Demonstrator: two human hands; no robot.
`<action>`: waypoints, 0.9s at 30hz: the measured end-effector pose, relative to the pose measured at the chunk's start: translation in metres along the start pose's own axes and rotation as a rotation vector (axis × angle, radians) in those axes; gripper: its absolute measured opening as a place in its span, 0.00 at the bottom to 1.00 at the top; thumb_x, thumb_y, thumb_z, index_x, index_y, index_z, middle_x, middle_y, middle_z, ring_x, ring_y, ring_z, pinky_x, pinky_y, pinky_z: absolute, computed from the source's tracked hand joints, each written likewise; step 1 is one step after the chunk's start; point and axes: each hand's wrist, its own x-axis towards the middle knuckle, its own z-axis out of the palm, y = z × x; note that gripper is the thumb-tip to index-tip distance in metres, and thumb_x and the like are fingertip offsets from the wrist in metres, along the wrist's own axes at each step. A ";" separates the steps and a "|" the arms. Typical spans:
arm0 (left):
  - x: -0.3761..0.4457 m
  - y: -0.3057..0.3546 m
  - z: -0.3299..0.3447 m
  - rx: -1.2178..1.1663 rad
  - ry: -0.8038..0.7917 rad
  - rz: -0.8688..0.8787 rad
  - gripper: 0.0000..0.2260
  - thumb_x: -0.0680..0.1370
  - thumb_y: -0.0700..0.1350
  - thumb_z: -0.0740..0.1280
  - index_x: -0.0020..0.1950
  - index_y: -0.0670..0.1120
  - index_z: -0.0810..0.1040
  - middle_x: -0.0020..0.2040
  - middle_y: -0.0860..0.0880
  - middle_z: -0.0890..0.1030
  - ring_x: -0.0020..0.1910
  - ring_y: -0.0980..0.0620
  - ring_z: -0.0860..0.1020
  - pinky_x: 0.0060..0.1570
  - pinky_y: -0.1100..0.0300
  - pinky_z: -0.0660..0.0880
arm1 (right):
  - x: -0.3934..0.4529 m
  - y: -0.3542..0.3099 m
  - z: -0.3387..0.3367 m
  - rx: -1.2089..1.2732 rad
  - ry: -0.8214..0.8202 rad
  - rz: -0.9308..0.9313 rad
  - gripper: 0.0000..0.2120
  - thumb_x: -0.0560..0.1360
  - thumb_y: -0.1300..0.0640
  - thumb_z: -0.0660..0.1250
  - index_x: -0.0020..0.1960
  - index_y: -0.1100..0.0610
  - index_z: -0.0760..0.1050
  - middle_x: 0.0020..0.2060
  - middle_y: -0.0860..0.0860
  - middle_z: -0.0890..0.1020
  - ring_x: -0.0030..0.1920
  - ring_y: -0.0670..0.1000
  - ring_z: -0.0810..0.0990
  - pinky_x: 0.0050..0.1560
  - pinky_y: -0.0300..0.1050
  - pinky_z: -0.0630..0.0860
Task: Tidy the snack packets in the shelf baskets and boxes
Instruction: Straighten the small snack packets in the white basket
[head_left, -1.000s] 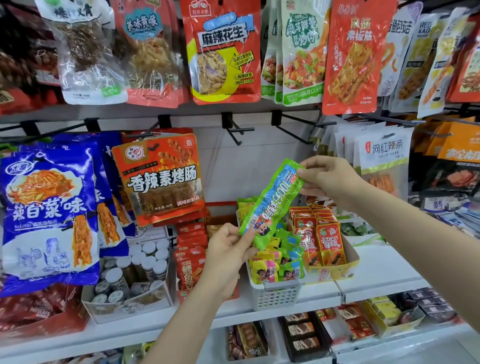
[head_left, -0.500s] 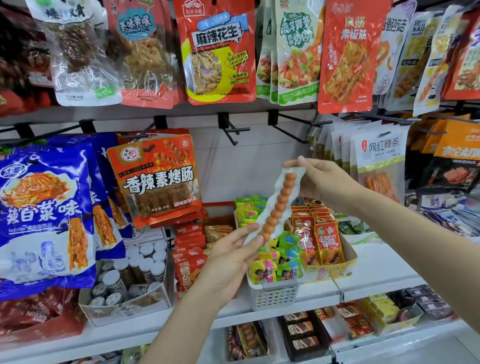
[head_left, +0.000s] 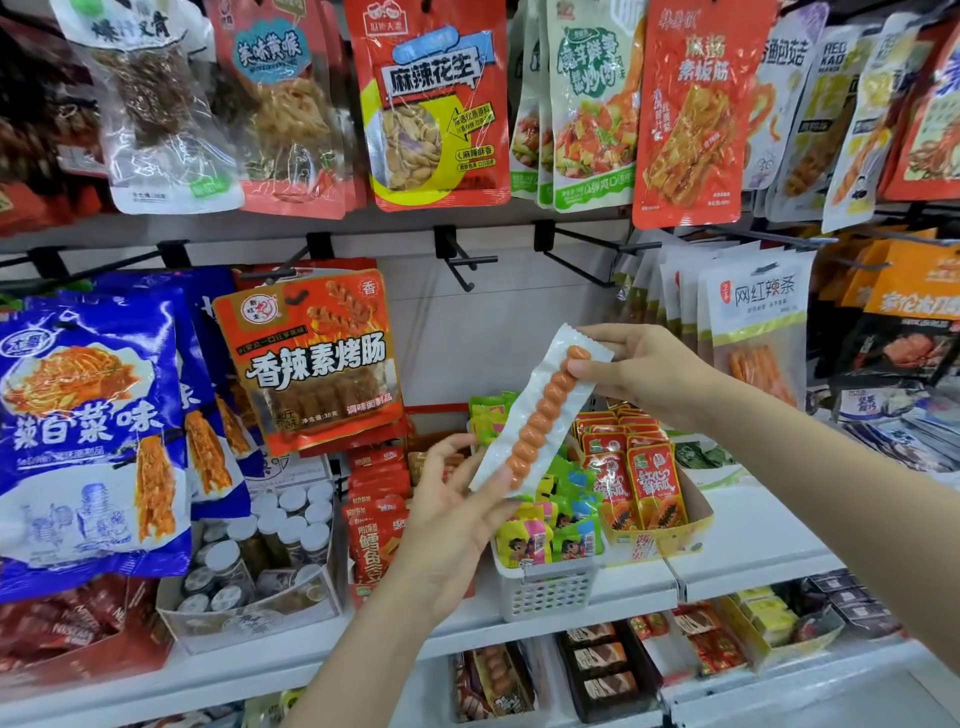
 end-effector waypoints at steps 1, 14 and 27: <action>0.000 0.002 0.000 -0.136 -0.025 -0.104 0.22 0.75 0.49 0.70 0.66 0.44 0.71 0.62 0.40 0.81 0.60 0.40 0.80 0.51 0.51 0.80 | -0.002 -0.002 0.000 0.045 -0.030 -0.008 0.19 0.72 0.63 0.72 0.63 0.59 0.76 0.49 0.56 0.86 0.52 0.54 0.85 0.55 0.48 0.81; 0.039 -0.001 -0.033 0.065 0.069 -0.061 0.19 0.74 0.33 0.68 0.64 0.44 0.76 0.51 0.44 0.85 0.47 0.50 0.84 0.45 0.64 0.79 | 0.021 0.025 -0.008 0.270 -0.094 0.004 0.15 0.73 0.69 0.66 0.58 0.59 0.80 0.57 0.58 0.83 0.58 0.55 0.82 0.53 0.43 0.81; 0.104 -0.014 -0.063 0.778 0.195 0.267 0.24 0.76 0.35 0.71 0.68 0.50 0.68 0.57 0.49 0.80 0.57 0.52 0.79 0.54 0.62 0.76 | 0.066 0.024 -0.014 -0.518 0.248 -0.109 0.09 0.74 0.54 0.73 0.50 0.58 0.83 0.41 0.56 0.86 0.48 0.56 0.85 0.54 0.58 0.80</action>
